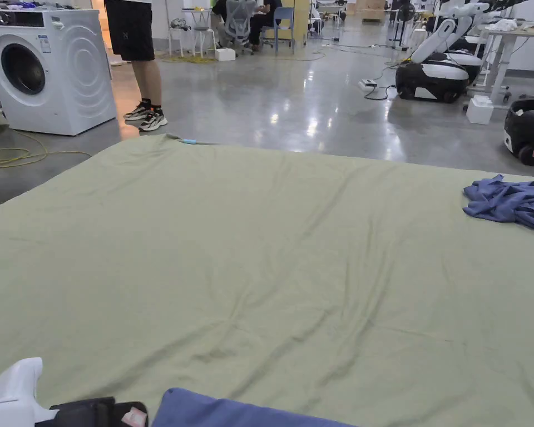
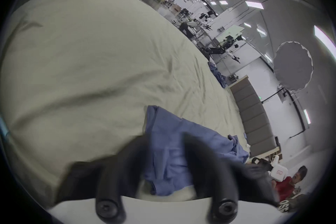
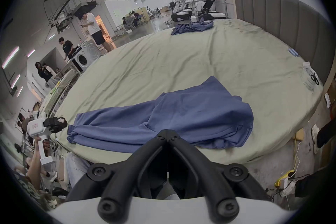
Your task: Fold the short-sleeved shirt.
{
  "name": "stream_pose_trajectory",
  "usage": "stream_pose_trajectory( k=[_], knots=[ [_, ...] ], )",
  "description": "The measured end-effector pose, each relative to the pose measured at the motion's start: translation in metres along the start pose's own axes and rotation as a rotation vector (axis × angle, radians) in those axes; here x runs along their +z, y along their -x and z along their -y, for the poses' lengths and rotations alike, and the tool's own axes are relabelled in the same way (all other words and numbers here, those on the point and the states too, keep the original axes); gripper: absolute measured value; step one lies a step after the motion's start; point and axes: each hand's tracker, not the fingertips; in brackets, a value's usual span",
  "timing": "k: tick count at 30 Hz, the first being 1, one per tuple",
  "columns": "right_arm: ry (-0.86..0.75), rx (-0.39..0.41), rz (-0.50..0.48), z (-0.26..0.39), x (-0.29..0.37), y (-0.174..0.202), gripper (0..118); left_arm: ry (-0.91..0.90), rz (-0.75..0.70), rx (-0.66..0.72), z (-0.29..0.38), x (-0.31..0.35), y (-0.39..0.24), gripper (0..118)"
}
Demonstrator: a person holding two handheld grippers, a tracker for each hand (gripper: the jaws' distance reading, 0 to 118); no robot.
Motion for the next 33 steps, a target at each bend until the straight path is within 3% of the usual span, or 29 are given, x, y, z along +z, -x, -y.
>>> stream_pose_trajectory(
  k=[1,2,5,6,10,13,14,15,16,18,20,25,33],
  knots=[
    [-0.001,-0.003,0.006,-0.001,0.0,-0.001,2,0.041,0.006,0.008,-0.005,-0.01,0.006,99],
    [-0.002,-0.002,0.009,-0.001,0.0,-0.002,2,0.101,0.003,0.005,-0.011,-0.021,0.011,108],
    [0.004,0.025,0.029,-0.005,0.003,0.017,2,0.245,0.091,0.105,-0.012,-0.049,0.035,107],
    [0.008,0.029,0.028,-0.005,0.003,0.02,2,0.188,0.136,0.13,-0.012,-0.052,0.032,108],
    [0.016,0.029,-0.004,-0.011,0.002,0.028,2,0.277,0.468,0.384,-0.001,-0.071,0.042,106],
    [0.009,0.036,-0.04,-0.016,0.002,0.038,2,0.274,0.45,0.261,0.01,-0.092,0.033,86],
    [0.007,0.042,-0.048,-0.017,0.003,0.041,2,0.257,0.427,0.244,0.012,-0.097,0.034,57],
    [0.007,0.05,-0.06,-0.019,0.004,0.044,2,0.242,0.374,0.269,0.014,-0.1,0.031,18],
    [0.003,0.054,-0.068,-0.02,0.006,0.047,2,0.236,0.318,0.307,0.017,-0.102,0.029,10],
    [-0.005,0.061,-0.088,-0.022,0.01,0.051,2,0.248,0.21,0.375,0.015,-0.106,0.028,10],
    [-0.02,0.057,-0.102,-0.024,0.015,0.052,2,0.2,0.32,0.415,0.02,-0.097,0.028,10],
    [-0.05,0.052,-0.087,-0.027,0.025,0.05,2,0.135,0.346,0.393,0.007,-0.049,0.022,10],
    [-0.07,0.022,-0.091,-0.017,0.025,0.043,2,-0.014,0.055,0.128,-0.04,0.04,-0.003,10]
  ],
)
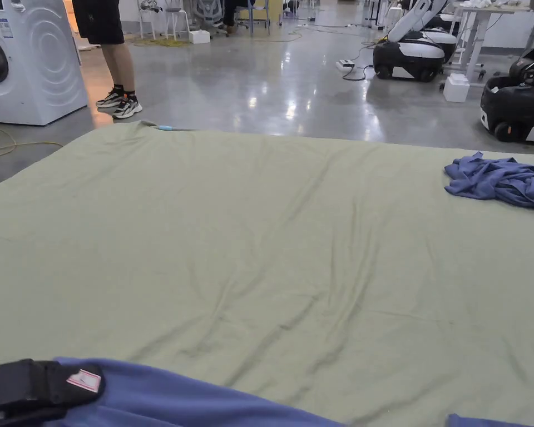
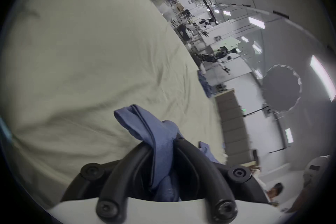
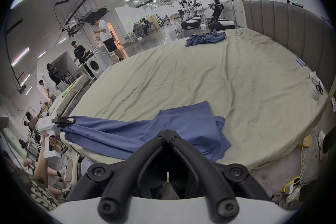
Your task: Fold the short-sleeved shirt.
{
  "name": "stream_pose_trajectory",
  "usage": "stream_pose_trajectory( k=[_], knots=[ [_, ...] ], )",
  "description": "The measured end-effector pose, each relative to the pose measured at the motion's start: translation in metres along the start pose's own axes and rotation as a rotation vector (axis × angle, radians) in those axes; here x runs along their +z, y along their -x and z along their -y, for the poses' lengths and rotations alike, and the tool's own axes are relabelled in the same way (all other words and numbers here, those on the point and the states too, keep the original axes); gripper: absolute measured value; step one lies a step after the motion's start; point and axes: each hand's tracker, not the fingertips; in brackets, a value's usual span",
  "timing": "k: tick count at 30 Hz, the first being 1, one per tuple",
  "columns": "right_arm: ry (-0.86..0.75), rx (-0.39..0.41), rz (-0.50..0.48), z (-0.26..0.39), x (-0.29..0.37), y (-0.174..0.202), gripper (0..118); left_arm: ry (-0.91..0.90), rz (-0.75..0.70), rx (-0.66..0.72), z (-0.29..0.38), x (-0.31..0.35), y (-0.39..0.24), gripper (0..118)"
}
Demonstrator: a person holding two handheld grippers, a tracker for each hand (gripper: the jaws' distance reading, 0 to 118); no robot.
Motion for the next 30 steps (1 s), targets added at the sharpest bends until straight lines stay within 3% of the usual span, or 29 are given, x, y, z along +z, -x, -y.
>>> stream_pose_trajectory(
  k=[3,7,10,15,16,18,19,23,25,27,28,29,30],
  knots=[
    [0.004,-0.017,-0.019,0.004,-0.002,-0.003,2,-0.031,-0.106,-0.058,0.007,0.005,-0.05,10],
    [0.004,-0.04,-0.054,0.009,-0.005,-0.008,2,0.127,0.179,-0.125,0.035,-0.048,-0.104,10],
    [0.009,-0.051,-0.063,0.012,-0.002,-0.013,2,0.261,0.27,-0.142,0.066,-0.116,-0.128,10],
    [-0.006,-0.092,-0.043,0.02,0.014,-0.027,2,0.456,0.065,-0.331,0.111,-0.213,-0.137,11],
    [-0.011,-0.107,-0.035,0.022,0.016,-0.031,2,0.482,0.047,-0.357,0.121,-0.227,-0.137,20],
    [-0.014,-0.128,-0.015,0.025,0.018,-0.036,2,0.487,0.039,-0.395,0.14,-0.239,-0.144,78],
    [-0.018,-0.14,-0.001,0.026,0.018,-0.039,2,0.463,0.065,-0.379,0.144,-0.237,-0.146,94],
    [-0.011,-0.172,0.013,0.028,0.014,-0.046,3,0.472,0.419,-0.237,0.135,-0.207,-0.157,96],
    [-0.004,-0.176,0.006,0.029,0.009,-0.046,3,0.483,0.407,-0.227,0.12,-0.19,-0.156,96],
    [0.003,-0.175,-0.005,0.03,0.004,-0.045,3,0.41,0.333,-0.236,0.114,-0.177,-0.146,92],
    [0.006,-0.174,-0.014,0.031,0.002,-0.044,3,0.373,0.255,-0.248,0.11,-0.176,-0.137,78],
    [0.01,-0.174,-0.02,0.031,0.001,-0.043,3,0.38,0.204,-0.25,0.108,-0.178,-0.13,36],
    [0.014,-0.172,-0.027,0.032,-0.001,-0.042,3,0.393,0.141,-0.233,0.109,-0.181,-0.121,2]
  ],
)
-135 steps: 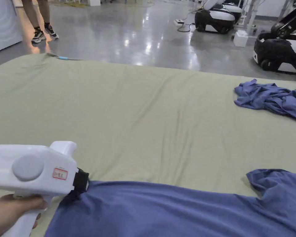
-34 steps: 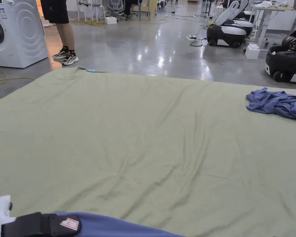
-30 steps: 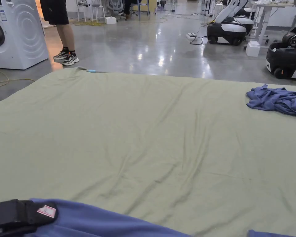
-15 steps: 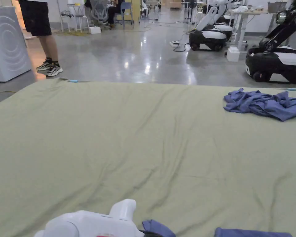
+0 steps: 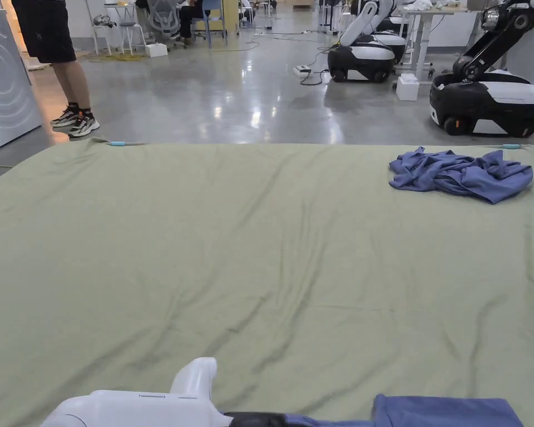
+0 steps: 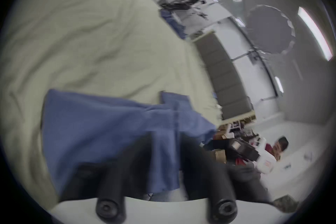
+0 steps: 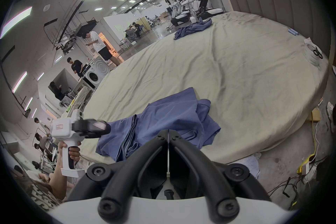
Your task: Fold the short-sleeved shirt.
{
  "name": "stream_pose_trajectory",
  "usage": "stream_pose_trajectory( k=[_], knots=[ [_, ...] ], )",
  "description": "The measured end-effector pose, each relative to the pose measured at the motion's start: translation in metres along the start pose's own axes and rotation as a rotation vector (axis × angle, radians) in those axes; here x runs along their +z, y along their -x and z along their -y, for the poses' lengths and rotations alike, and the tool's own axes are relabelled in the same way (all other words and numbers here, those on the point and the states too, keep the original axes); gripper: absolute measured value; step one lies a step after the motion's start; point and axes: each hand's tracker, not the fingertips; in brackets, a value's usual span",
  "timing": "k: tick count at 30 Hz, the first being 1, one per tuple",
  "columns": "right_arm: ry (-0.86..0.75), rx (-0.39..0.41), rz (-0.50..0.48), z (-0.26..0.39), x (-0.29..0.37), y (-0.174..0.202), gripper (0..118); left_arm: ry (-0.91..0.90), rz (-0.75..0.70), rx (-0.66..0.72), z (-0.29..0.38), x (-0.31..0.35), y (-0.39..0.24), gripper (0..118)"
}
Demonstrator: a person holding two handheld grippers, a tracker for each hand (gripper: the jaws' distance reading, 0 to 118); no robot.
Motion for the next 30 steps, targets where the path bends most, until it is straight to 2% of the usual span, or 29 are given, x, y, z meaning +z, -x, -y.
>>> stream_pose_trajectory(
  k=[1,2,4,6,8,14,16,18,20,21,24,25,26,27,29,30],
  knots=[
    [0.005,0.0,-0.007,0.001,-0.001,0.001,3,0.019,-0.019,0.081,0.006,-0.008,0.011,1],
    [0.01,0.0,-0.014,0.001,-0.002,0.001,3,0.037,0.03,0.172,0.012,-0.015,0.021,1],
    [0.015,-0.003,-0.019,0.002,-0.002,0.001,3,0.11,0.172,0.234,0.027,-0.036,0.025,1],
    [0.021,-0.006,-0.009,0.003,-0.002,0.0,3,0.143,0.231,0.243,0.037,-0.059,0.02,1],
    [0.025,-0.013,0.003,0.003,-0.002,-0.002,3,0.179,0.207,0.215,0.036,-0.081,0.015,1],
    [0.038,-0.034,0.024,0.007,-0.001,-0.007,3,0.15,0.266,0.236,0.025,-0.127,0.003,1],
    [0.04,-0.03,0.025,0.007,0.001,-0.005,3,0.109,0.285,0.24,0.023,-0.112,-0.006,1],
    [0.04,-0.022,0.022,0.005,0.002,-0.003,3,0.054,0.359,0.192,0.019,-0.078,-0.009,1],
    [0.035,-0.009,0.019,0.002,0.003,0.0,3,-0.018,0.366,0.122,0.012,-0.032,-0.005,1],
    [0.034,-0.003,0.02,0.001,0.002,0.001,3,-0.062,0.339,0.079,0.01,-0.005,0.0,1],
    [0.031,0.009,0.013,-0.002,-0.003,0.006,3,-0.201,0.064,-0.115,0.007,0.071,0.019,2],
    [0.034,0.011,0.007,-0.002,-0.006,0.007,3,-0.241,-0.046,-0.153,0.009,0.087,0.029,17],
    [0.037,0.013,0.004,-0.002,-0.008,0.009,3,-0.266,-0.108,-0.144,0.011,0.097,0.037,46],
    [0.043,0.018,0.0,-0.001,-0.011,0.012,3,-0.278,-0.152,-0.108,0.01,0.103,0.05,59],
    [0.06,0.031,-0.011,0.0,-0.016,0.018,3,-0.207,-0.046,0.036,0.01,0.103,0.08,73],
    [0.073,0.044,-0.016,0.0,-0.018,0.022,3,-0.161,0.056,0.115,0.012,0.097,0.098,74]
  ],
)
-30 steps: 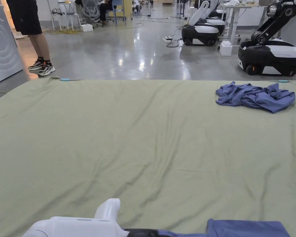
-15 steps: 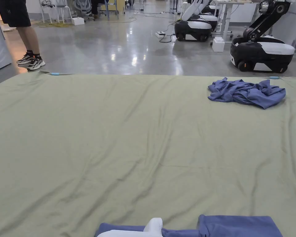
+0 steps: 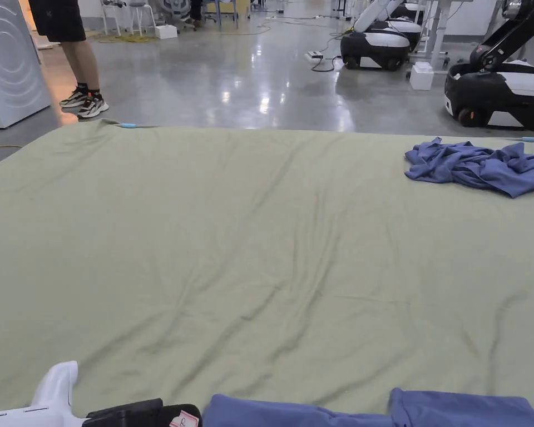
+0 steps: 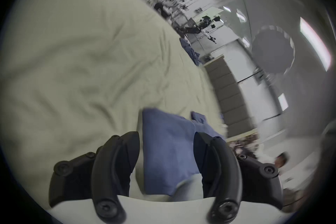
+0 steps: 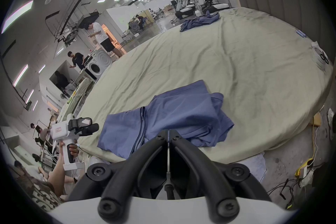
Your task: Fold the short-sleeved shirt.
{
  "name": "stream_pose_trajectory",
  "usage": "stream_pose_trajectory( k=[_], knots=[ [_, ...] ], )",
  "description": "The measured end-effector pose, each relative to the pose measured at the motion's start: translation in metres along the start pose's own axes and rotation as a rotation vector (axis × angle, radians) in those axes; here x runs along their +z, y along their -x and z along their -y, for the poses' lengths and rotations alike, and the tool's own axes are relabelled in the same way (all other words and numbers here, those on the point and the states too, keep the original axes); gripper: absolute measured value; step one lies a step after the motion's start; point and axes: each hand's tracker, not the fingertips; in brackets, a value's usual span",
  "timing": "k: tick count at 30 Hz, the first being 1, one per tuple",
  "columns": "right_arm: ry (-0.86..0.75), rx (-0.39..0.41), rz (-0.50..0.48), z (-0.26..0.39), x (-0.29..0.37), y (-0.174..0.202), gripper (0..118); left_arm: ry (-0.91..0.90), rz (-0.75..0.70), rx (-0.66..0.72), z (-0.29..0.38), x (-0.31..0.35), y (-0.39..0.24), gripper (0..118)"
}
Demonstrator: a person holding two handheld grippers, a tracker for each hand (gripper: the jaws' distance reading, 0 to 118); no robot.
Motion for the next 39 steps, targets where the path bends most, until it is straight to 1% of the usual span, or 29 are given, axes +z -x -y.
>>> stream_pose_trajectory(
  k=[1,2,3,4,6,7,8,9,10,12,13,15,19,21,23,24,25,27,30,32,33,36,38,39],
  knots=[
    [0.007,0.011,-0.004,0.0,-0.001,0.003,3,0.044,0.082,0.092,0.002,-0.011,0.009,74],
    [0.013,0.023,-0.01,0.001,-0.001,0.007,3,0.074,0.107,0.138,0.005,-0.022,0.019,77],
    [0.018,0.035,-0.015,0.001,-0.001,0.01,3,0.119,0.099,0.18,0.007,-0.036,0.027,75],
    [0.02,0.045,-0.016,0.001,0.0,0.014,3,0.151,0.053,0.18,0.011,-0.05,0.034,74],
    [0.021,0.059,-0.012,0.0,0.002,0.019,3,0.033,0.219,0.116,0.015,-0.063,0.022,74],
    [0.02,0.066,-0.01,-0.001,0.003,0.021,3,0.058,0.226,0.113,0.012,-0.076,0.017,71],
    [0.017,0.069,-0.008,-0.002,0.004,0.022,3,0.088,0.208,0.14,0.011,-0.087,0.015,50],
    [0.012,0.071,-0.006,-0.003,0.004,0.023,3,0.1,0.223,0.181,0.011,-0.097,0.02,22],
    [0.008,0.071,-0.006,-0.003,0.005,0.024,3,0.105,0.234,0.234,0.012,-0.108,0.019,17],
    [0.0,0.065,-0.011,-0.004,0.005,0.023,3,0.154,0.185,0.33,0.018,-0.12,0.02,17],
    [-0.003,0.06,-0.013,-0.004,0.006,0.023,3,0.125,0.218,0.319,0.018,-0.12,0.025,17],
    [-0.006,0.057,-0.005,-0.004,0.009,0.021,3,0.082,0.246,0.316,0.017,-0.104,0.021,17],
    [-0.015,0.053,0.021,-0.005,0.013,0.016,3,-0.01,0.314,0.401,0.017,-0.05,0.02,16],
    [-0.022,0.043,0.016,-0.006,0.013,0.013,3,-0.061,0.284,0.376,0.011,-0.019,0.016,16],
    [-0.025,0.034,0.011,-0.006,0.013,0.012,3,-0.145,0.225,0.272,0.001,0.017,0.007,16],
    [-0.024,0.03,0.009,-0.005,0.012,0.012,3,-0.177,0.197,0.251,-0.001,0.03,0.002,16],
    [-0.024,0.028,0.001,-0.004,0.011,0.01,3,-0.214,0.176,0.26,0.001,0.047,-0.017,16],
    [-0.017,0.027,-0.012,-0.003,0.008,0.009,3,-0.264,0.146,0.277,-0.001,0.057,-0.028,16],
    [-0.004,0.032,-0.023,-0.002,0.005,0.008,3,-0.248,0.151,0.276,-0.002,0.037,-0.048,16],
    [0.0,0.029,-0.03,0.0,0.004,0.006,3,-0.189,0.216,0.224,-0.003,0.005,-0.069,16],
    [-0.001,0.027,-0.033,0.001,0.004,0.005,3,-0.157,0.236,0.21,-0.006,-0.015,-0.095,16],
    [-0.008,0.014,-0.04,0.002,0.008,-0.001,3,-0.045,0.284,0.198,-0.005,-0.087,-0.122,16],
    [-0.013,0.006,-0.03,0.003,0.013,-0.005,3,0.034,0.269,0.143,0.002,-0.138,-0.136,16],
    [-0.016,0.002,-0.019,0.004,0.015,-0.008,3,0.079,0.229,0.094,0.008,-0.164,-0.146,16]
  ],
)
